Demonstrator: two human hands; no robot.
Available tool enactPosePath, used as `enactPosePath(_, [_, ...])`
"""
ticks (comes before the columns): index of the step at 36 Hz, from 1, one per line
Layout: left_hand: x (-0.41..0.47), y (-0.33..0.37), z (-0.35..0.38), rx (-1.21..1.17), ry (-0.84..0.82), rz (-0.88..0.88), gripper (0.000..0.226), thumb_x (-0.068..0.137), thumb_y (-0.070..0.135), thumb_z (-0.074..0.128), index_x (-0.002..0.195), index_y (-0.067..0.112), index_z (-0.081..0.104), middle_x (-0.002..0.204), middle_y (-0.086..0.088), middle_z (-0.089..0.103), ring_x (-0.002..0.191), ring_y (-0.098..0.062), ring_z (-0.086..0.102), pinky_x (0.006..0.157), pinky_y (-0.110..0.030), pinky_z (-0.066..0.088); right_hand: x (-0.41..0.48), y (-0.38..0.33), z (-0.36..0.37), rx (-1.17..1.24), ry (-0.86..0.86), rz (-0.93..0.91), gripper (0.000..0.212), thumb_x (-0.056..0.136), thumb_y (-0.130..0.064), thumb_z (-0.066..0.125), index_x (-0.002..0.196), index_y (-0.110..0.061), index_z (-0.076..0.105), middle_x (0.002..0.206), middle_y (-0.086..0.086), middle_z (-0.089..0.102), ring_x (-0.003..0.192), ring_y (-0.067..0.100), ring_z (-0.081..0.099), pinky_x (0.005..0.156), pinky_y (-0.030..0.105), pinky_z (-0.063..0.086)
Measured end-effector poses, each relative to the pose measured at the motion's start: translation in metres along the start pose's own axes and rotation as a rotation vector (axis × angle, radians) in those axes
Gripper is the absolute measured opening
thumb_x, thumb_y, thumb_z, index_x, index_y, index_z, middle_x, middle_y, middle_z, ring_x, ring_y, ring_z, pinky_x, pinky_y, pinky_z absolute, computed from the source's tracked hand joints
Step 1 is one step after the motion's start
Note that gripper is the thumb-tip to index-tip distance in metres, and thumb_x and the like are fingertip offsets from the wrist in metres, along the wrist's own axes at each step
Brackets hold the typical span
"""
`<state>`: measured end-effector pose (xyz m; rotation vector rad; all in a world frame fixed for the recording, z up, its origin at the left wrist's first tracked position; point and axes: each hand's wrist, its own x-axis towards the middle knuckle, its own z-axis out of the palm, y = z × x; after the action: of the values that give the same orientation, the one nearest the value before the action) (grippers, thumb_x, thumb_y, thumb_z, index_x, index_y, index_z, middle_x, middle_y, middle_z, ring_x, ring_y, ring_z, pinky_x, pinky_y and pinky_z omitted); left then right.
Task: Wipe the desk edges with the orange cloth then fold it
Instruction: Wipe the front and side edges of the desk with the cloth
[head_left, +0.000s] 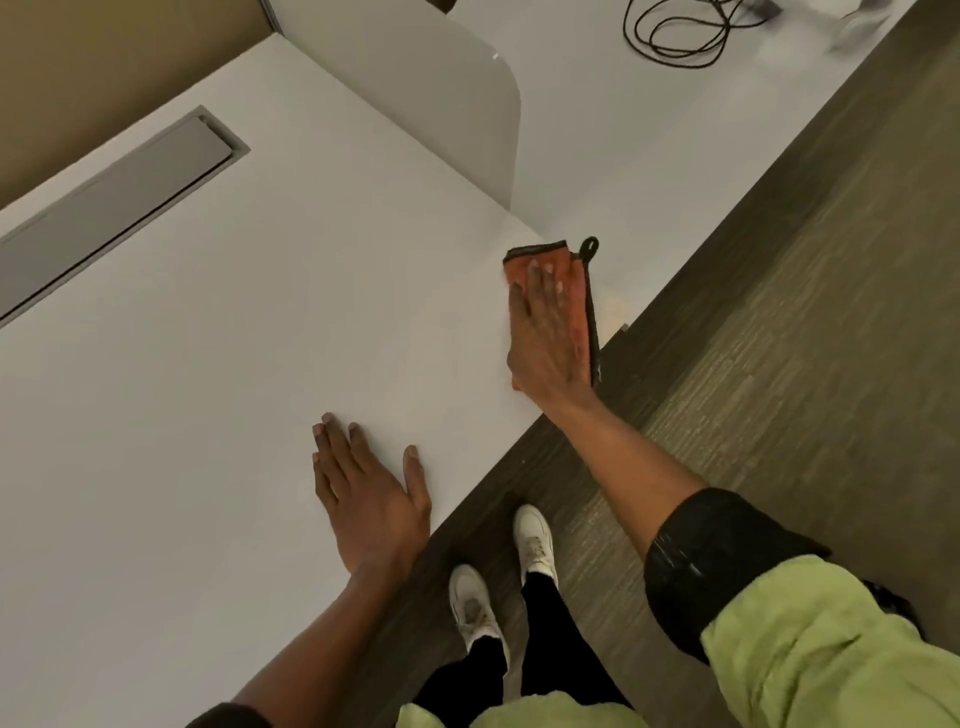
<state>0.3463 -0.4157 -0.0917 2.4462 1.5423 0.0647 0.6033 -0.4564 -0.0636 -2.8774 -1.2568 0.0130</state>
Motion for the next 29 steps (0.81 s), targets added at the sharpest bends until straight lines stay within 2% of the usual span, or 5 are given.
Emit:
enactPosePath(3, [0.000,-0.002,0.000,0.005,-0.002,0.022,0.083,0.112,0.061,0.026,0.170,0.001,0.021,0.184,-0.012,0.000,0.171,-0.024,-0.009,0.138,-0.047,0.003,0.001,0.012,-0.004,0.031,-0.002,-0.041,0.111,0.074,-0.022,0.088,0.163,-0.002,0.025,0.172,0.027,0.015,0.162,0.041,0.012,0.131,0.052,-0.010])
enactPosePath(12, [0.001,-0.002,-0.001,-0.010,0.009,0.034,0.086,0.111,0.060,0.025,0.169,-0.003,0.021,0.183,-0.018,0.003,0.171,-0.029,-0.005,0.138,-0.049,0.005,-0.012,0.038,-0.011,0.133,0.061,0.316,0.075,0.093,-0.007,0.062,0.162,-0.006,0.031,0.170,0.024,0.025,0.161,0.034,0.020,0.133,0.051,-0.001])
enactPosePath(15, [0.001,0.000,0.000,-0.010,0.015,0.035,0.086,0.110,0.059,0.025,0.168,-0.004,0.022,0.182,-0.020,0.004,0.171,-0.030,-0.004,0.138,-0.049,0.006,-0.030,0.008,-0.013,-0.018,0.084,0.161,0.086,0.088,-0.023,0.066,0.164,-0.008,0.028,0.169,0.022,0.030,0.160,0.035,0.025,0.129,0.056,-0.009])
enactPosePath(22, [0.001,0.000,-0.002,-0.011,0.008,0.030,0.086,0.110,0.060,0.024,0.169,-0.003,0.020,0.183,-0.018,0.001,0.171,-0.029,-0.005,0.138,-0.050,0.005,-0.087,-0.031,0.007,0.151,0.089,-0.179,0.070,0.093,0.011,0.047,0.160,0.003,0.031,0.171,0.028,0.019,0.162,0.040,0.010,0.133,0.052,0.010])
enactPosePath(29, [-0.001,0.001,-0.001,-0.007,0.020,0.021,0.082,0.112,0.057,0.032,0.169,-0.001,0.022,0.183,-0.016,0.002,0.171,-0.027,-0.006,0.138,-0.049,0.004,-0.023,0.011,-0.013,0.034,0.071,0.004,0.084,0.090,-0.012,0.069,0.163,-0.005,0.028,0.171,0.024,0.023,0.161,0.037,0.017,0.133,0.054,0.003])
